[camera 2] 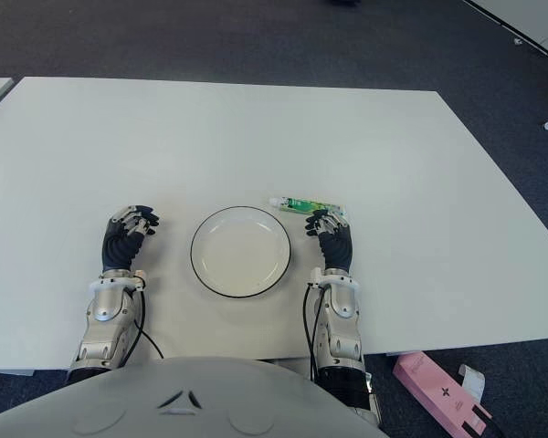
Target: Put the toothpaste on the table into the plate.
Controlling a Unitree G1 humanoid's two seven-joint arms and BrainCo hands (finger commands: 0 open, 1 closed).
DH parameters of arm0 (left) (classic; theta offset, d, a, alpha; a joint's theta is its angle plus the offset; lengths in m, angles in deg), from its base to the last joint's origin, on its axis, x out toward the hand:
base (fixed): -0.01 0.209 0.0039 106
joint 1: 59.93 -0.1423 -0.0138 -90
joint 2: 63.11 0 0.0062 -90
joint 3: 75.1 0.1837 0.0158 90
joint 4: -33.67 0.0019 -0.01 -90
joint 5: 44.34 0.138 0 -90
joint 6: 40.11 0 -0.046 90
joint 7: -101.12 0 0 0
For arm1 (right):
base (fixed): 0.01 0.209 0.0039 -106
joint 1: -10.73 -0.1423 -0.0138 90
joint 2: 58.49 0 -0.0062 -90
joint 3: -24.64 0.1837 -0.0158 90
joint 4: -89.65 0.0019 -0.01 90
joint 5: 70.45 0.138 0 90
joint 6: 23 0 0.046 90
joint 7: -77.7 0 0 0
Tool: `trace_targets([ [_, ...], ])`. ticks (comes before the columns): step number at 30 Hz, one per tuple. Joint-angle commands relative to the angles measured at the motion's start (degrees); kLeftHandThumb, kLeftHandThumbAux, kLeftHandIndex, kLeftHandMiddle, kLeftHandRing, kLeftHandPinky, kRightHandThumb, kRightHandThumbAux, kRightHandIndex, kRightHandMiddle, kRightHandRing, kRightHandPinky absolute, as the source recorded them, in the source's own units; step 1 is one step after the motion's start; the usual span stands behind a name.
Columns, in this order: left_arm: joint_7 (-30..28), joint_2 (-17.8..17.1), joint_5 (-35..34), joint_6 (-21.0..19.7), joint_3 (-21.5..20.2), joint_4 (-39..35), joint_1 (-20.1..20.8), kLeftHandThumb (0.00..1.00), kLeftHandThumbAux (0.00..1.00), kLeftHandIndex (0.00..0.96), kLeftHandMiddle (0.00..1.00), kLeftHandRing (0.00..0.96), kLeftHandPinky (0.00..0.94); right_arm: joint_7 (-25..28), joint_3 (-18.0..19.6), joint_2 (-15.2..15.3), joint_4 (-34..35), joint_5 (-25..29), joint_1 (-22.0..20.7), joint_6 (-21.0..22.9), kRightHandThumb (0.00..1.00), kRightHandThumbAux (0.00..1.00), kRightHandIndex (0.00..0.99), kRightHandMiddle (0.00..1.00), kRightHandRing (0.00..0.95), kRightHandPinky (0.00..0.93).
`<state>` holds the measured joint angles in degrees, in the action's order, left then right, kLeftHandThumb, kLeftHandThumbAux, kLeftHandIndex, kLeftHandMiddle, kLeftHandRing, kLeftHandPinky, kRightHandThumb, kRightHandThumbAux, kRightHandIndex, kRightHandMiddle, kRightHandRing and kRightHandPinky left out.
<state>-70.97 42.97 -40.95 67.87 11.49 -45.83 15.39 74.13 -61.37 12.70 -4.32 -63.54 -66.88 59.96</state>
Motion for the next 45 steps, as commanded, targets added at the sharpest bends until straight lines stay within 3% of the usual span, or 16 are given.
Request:
trace_targets([
  [1, -0.2, 0.3, 0.1, -1.0, 0.3, 1.2, -0.6, 0.707, 0.718, 0.43, 0.516, 0.522, 0.527, 0.0, 0.2, -0.6, -1.3, -0.3, 0.2, 0.6, 0.707, 0.721, 0.431, 0.541, 0.533, 0.514],
  [16, -0.4, 0.4, 0.0, -1.0, 0.4, 1.3, -0.6, 0.707, 0.717, 0.43, 0.532, 0.533, 0.526, -0.6, 0.5, -0.6, -1.8, -0.5, -0.1, 0.6, 0.708, 0.721, 0.431, 0.526, 0.519, 0.511],
  [20, -0.3, 0.5, 0.1, -1.1, 0.4, 1.4, -0.4, 0.706, 0.717, 0.43, 0.529, 0.529, 0.521, -2.0, 0.4, 0.3, -3.1, -3.5, -0.6, -2.4, 0.708, 0.722, 0.43, 0.522, 0.515, 0.507],
  [25, 0.0, 0.8, 0.3, -1.0, 0.5, 1.2, -0.5, 0.706, 0.718, 0.43, 0.522, 0.524, 0.522, -4.2, 0.5, 4.3, -4.8, -10.3, -2.1, -8.1, 0.707, 0.723, 0.43, 0.512, 0.505, 0.507],
  [27, 0.1, 0.9, 0.3, -1.1, 0.6, 1.1, -0.6, 0.706, 0.718, 0.429, 0.52, 0.523, 0.517, -3.4, 1.0, 7.1, -3.1, -11.8, -3.6, -8.3, 0.706, 0.723, 0.43, 0.514, 0.508, 0.517],
  [32, 0.2, 1.2, 0.5, -1.1, 0.6, 1.2, -0.5, 0.705, 0.718, 0.429, 0.516, 0.519, 0.51, -2.7, 1.0, 10.7, -1.2, -14.6, -5.0, -8.2, 0.706, 0.723, 0.43, 0.521, 0.514, 0.526],
  [36, 0.1, 1.1, 0.6, -0.4, 0.6, 2.1, -0.4, 0.705, 0.718, 0.429, 0.528, 0.526, 0.513, -1.5, -0.8, 16.6, -1.1, -21.0, -5.8, -12.3, 0.704, 0.723, 0.431, 0.535, 0.53, 0.548],
  [41, 0.6, 1.4, 0.9, -0.5, 0.5, 2.4, -0.1, 0.704, 0.719, 0.429, 0.534, 0.529, 0.519, -0.3, -2.3, 20.4, -2.2, -24.3, -7.6, -14.1, 0.703, 0.725, 0.429, 0.55, 0.554, 0.585],
  [45, 0.7, 1.6, 1.0, -0.4, 0.4, 2.7, 0.1, 0.704, 0.719, 0.429, 0.53, 0.525, 0.512, 0.5, -4.0, 23.5, -4.4, -28.1, -11.8, -14.1, 0.701, 0.727, 0.425, 0.558, 0.578, 0.616],
])
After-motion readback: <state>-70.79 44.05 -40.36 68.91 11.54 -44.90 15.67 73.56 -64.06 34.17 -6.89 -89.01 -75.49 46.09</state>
